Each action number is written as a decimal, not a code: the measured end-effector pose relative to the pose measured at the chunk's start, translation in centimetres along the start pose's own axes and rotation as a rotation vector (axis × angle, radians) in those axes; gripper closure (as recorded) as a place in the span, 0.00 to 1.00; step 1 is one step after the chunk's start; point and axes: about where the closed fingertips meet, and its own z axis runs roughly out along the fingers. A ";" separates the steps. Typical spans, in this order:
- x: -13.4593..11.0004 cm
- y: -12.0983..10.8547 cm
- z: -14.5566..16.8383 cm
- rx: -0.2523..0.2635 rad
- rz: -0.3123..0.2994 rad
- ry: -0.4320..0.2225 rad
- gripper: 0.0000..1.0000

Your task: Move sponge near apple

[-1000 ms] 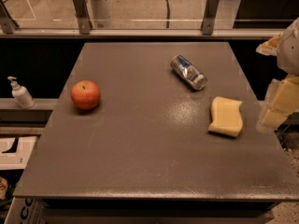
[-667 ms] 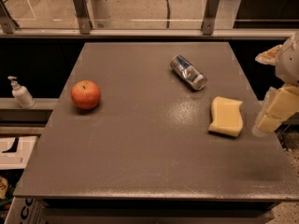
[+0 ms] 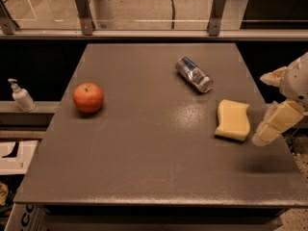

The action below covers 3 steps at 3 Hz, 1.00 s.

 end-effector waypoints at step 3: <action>0.9 0.9 5.2 -0.120 0.090 -0.108 0.00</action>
Offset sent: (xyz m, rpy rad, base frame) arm 0.0035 0.0116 -0.0610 0.2026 0.1087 -0.0295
